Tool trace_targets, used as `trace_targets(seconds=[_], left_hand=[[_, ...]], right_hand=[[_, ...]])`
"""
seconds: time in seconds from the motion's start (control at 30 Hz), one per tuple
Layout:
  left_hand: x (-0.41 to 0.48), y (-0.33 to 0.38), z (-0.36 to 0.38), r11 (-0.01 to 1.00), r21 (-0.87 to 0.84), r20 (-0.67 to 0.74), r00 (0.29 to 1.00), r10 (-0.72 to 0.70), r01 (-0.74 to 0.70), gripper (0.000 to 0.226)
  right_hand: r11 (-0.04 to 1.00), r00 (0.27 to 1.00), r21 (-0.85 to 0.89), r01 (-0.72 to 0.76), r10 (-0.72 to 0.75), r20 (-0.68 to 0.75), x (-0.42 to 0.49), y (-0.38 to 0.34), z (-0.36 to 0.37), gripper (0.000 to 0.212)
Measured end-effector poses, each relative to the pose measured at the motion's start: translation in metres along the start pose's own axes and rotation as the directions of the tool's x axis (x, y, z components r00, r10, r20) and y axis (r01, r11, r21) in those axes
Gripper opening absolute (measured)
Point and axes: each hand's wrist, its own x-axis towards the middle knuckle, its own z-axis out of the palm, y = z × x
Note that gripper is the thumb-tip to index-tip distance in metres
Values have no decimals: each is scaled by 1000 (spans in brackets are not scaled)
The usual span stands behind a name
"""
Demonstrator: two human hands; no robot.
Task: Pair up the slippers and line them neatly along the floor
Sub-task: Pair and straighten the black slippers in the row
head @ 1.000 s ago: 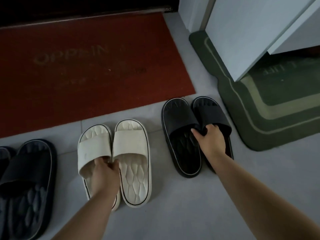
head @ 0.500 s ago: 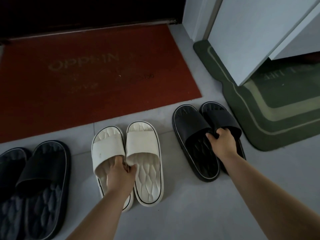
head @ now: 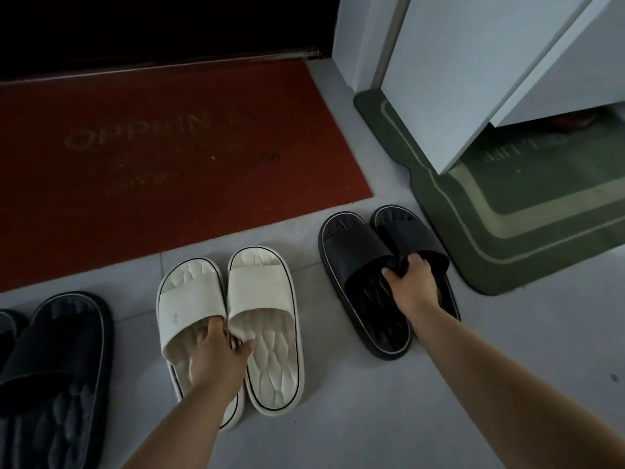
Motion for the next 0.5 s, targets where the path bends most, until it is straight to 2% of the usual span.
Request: trace_targets(seconds=[0.07, 0.1, 0.13, 0.17, 0.2, 0.23, 0.27, 0.3, 0.33, 0.4, 0.5], left_hand=[[0, 0, 0, 1000, -10, 3, 1000, 8, -8, 35], [0, 0, 0, 1000, -12, 6, 1000, 9, -9, 35], [0, -1, 0, 1000, -11, 9, 1000, 9, -9, 34], [1, -2, 0, 1000, -19, 7, 1000, 11, -11, 33], [1, -3, 0, 999, -41, 8, 1000, 5, -4, 29], [2, -3, -1, 998, -67, 5, 1000, 1, 0, 25], [1, -3, -1, 996, -85, 5, 1000, 0, 1, 19], [2, -3, -1, 996, -86, -1, 1000, 7, -7, 14], [1, -3, -1, 997, -71, 1, 1000, 14, -14, 8], [2, -3, -1, 999, -16, 7, 999, 31, -31, 10], [3, -4, -3, 999, 16, 29, 998, 47, -47, 19]], right_hand=[[981, 988, 141, -130, 141, -68, -16, -8, 1, 57], [975, 979, 191, -117, 146, -145, -28, -13, 3, 58], [981, 972, 190, -22, 66, -226, -41, -17, 6, 53], [979, 960, 155, 134, -89, -267, -55, -20, 12, 48], [948, 940, 120, 295, -265, -215, -68, -22, 18, 46], [911, 917, 106, 399, -394, -65, -81, -27, 25, 49], [897, 885, 88, 433, -442, 147, -90, -32, 32, 56], [897, 833, 36, 441, -424, 357, -95, -36, 41, 66], [887, 773, -36, 460, -380, 507, -95, -38, 49, 71], [843, 712, -108, 526, -368, 598, -93, -47, 58, 67], [820, 723, -105, 563, -427, 543, -88, -55, 62, 53]])
